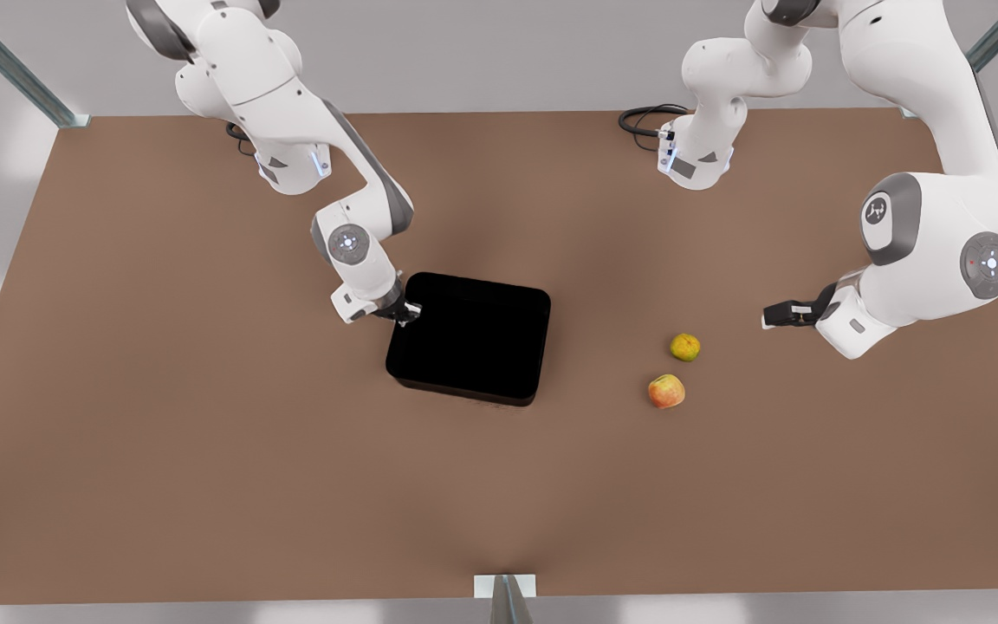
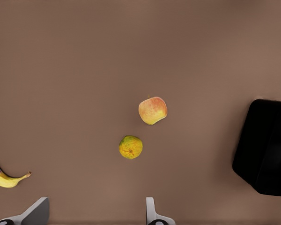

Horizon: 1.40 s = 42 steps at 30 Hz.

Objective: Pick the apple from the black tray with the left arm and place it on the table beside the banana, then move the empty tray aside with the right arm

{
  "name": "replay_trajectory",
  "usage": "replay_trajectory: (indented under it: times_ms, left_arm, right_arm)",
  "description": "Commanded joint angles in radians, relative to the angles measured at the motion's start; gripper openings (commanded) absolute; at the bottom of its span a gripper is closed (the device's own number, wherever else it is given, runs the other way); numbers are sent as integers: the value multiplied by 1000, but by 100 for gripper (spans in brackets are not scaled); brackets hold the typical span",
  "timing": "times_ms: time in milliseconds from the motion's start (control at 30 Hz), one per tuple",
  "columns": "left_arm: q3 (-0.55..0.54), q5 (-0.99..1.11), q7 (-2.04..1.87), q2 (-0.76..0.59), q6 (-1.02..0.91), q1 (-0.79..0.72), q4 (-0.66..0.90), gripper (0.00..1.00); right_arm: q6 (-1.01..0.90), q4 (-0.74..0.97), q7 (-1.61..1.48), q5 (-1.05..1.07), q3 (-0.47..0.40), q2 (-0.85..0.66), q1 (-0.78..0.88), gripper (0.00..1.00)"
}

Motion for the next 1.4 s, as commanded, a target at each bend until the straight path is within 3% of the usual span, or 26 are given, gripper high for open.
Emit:
replay_trajectory:
  times_ms: [0, 367, 500, 633, 867, 1367]
  left_arm:
    - [1, 2, 31, -1, -1, 0, 2, 100]
    - [-1, 2, 28, -1, -1, -1, 0, 100]
    - [1, 2, 28, -1, -1, -1, 0, 100]
    - [-1, 2, 29, -1, -1, -1, -1, 100]
    - [-1, 2, 28, -1, -1, -1, -1, 100]
    - [-4, 3, -6, 0, 5, -9, 8, 100]
  right_arm:
    - [-52, 5, -9, -5, 0, -19, -2, 15]
    - [-338, 54, -371, -7, -66, -230, -114, 12]
    - [-522, 161, -639, -8, -246, -243, -114, 12]
    - [-532, 238, -869, -76, -405, -233, -115, 12]
    - [-518, 275, -1156, -77, -415, -189, -312, 11]
    - [-371, 298, -1176, -65, -413, 41, -355, 14]
